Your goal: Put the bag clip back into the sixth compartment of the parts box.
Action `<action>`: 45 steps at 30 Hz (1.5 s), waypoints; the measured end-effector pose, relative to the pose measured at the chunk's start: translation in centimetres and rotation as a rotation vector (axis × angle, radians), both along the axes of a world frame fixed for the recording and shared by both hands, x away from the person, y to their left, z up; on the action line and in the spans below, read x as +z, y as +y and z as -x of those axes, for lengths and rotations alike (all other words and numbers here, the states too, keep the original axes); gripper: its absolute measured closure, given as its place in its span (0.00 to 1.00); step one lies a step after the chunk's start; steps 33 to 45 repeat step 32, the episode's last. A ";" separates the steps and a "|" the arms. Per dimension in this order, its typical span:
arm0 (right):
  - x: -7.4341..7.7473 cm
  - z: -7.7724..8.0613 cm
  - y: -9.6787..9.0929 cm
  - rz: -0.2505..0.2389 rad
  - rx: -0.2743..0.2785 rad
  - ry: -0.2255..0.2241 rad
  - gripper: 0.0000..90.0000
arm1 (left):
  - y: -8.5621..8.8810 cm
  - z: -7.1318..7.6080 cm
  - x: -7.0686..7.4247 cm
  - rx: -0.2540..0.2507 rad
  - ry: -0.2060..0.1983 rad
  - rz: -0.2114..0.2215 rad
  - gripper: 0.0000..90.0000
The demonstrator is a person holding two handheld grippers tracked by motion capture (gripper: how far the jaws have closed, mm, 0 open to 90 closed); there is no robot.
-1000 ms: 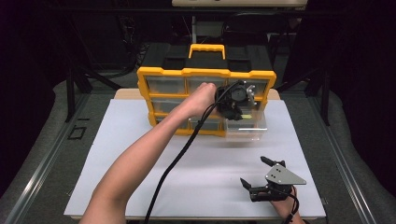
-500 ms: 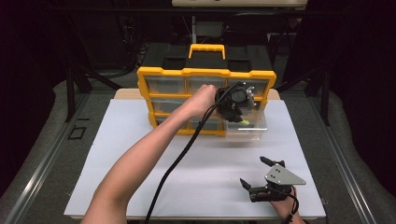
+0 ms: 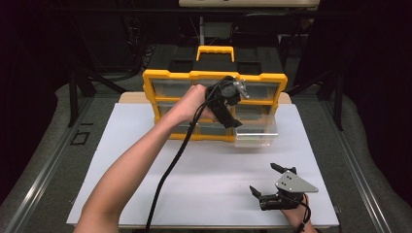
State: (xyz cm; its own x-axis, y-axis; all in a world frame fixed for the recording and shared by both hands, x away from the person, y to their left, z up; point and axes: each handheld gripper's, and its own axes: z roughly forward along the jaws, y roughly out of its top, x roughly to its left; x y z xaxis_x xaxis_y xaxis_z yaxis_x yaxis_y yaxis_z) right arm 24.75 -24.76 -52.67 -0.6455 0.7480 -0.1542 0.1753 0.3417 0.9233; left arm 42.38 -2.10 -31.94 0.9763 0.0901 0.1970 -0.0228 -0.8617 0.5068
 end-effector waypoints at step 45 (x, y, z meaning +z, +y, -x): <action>-0.1 -0.2 0.1 0.006 0.001 0.009 0.00 | 13.1 5.5 -10.1 0.277 0.021 0.167 0.00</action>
